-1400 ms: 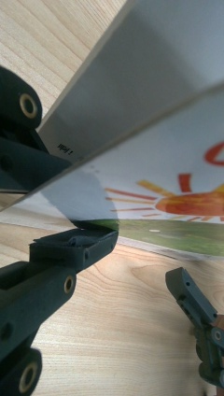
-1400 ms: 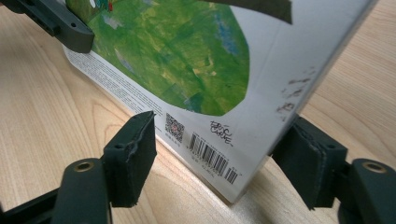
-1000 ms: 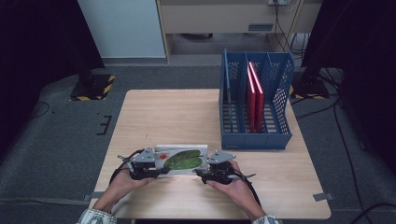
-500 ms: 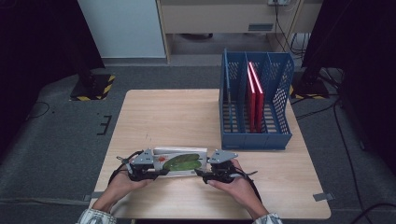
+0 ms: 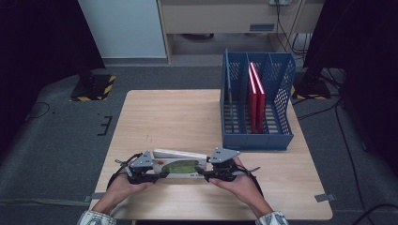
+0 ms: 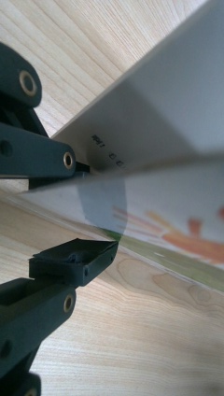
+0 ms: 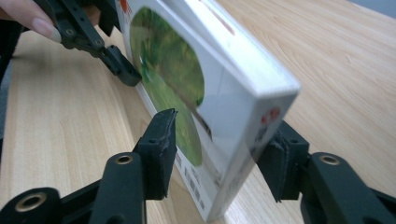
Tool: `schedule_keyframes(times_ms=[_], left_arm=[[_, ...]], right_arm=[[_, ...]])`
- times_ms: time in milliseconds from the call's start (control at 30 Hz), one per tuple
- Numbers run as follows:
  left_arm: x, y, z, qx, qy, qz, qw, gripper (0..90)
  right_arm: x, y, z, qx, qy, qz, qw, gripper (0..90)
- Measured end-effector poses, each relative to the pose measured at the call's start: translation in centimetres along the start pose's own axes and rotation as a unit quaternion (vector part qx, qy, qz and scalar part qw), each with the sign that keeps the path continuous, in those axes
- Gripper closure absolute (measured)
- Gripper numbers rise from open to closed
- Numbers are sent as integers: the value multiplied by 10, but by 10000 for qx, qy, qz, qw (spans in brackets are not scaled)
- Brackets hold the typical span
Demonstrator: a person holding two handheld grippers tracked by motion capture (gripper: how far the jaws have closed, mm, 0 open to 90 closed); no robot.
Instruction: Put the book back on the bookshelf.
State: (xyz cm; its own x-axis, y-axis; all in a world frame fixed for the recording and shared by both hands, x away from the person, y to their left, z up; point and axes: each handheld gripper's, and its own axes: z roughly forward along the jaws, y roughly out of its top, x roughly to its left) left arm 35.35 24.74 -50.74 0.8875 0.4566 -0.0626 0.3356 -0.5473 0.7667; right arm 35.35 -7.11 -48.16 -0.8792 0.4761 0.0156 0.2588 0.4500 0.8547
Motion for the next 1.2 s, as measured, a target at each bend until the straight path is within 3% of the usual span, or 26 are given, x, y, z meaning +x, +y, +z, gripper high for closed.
schedule_keyframes(times_ms=[533, 700, 900, 1067, 1200], left_arm=[[1, -1, -12, -184, 122, -112, 9997, 646], [3, -5, -18, -254, 222, -264, 9991, 615], [3, -5, -19, -220, 261, -390, 9987, 508], [3, -5, -20, -138, 355, -504, 9980, 361], [4, -8, -25, -201, 455, -642, 9967, 277]], right_arm=[[3, 31, 13, 201, 407, -400, 9982, 496], [4, 36, 18, 299, 479, -472, 9973, 498], [4, 42, 20, 384, 513, -523, 9966, 500], [4, 47, 21, 456, 547, -559, 9959, 516], [4, 48, 23, 488, 551, -580, 9956, 522]])
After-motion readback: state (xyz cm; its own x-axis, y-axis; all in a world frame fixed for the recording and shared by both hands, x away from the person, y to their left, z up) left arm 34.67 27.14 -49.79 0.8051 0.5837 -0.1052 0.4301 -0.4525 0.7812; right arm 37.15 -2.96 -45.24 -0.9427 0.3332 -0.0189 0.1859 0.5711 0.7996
